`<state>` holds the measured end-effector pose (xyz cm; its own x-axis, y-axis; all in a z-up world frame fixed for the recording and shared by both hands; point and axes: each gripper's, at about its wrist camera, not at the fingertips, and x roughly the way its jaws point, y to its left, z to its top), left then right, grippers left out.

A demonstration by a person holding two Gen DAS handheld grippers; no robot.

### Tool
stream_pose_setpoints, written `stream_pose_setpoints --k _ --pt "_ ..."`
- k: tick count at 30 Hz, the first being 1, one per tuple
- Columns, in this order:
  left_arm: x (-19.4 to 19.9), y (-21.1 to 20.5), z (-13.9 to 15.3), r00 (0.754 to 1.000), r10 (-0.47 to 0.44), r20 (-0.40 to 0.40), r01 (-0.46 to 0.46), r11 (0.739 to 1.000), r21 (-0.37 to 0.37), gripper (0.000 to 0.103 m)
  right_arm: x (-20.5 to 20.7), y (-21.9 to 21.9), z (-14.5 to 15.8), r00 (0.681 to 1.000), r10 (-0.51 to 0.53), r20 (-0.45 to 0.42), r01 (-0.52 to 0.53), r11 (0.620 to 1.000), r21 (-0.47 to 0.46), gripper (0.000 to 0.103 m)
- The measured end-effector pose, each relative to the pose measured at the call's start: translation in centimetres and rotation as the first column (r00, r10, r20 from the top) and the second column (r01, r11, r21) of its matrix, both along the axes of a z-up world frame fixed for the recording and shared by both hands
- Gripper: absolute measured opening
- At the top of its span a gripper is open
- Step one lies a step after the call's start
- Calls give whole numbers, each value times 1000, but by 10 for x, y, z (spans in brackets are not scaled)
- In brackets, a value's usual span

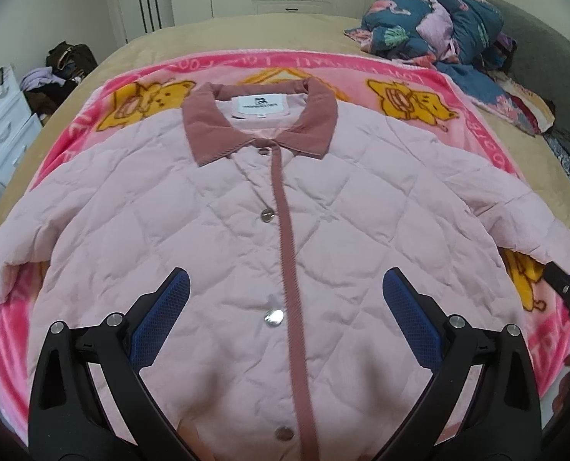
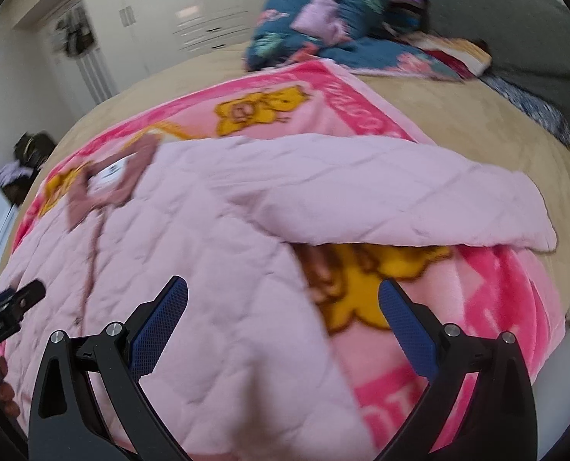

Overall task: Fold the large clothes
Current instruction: 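Move the right tool toward the jacket sleeve beside the right tool, then grasp the sleeve cuff with the right tool and lift it up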

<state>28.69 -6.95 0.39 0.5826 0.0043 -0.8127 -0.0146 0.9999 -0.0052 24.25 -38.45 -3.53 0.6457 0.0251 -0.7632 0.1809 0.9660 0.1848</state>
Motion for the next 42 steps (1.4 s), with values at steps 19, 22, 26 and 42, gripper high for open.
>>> stream_pose_setpoints --k 19,22,26,42 --pt "58 -75 -30 994 -86 -69 87 996 11 94 23 -188 -67 909 -395 -133 417 857 302 99" --pt "64 -79 -31 994 -85 -76 86 996 14 94 26 -214 -77 882 -445 -152 469 808 356 99" --pt "72 -79 -30 995 -66 -76 68 997 20 94 35 -243 -84 852 -499 -158 518 756 401 99" --pt "72 -34 -1 998 -4 -56 4 1000 9 94 37 -273 -38 823 -563 81 456 739 496 22"
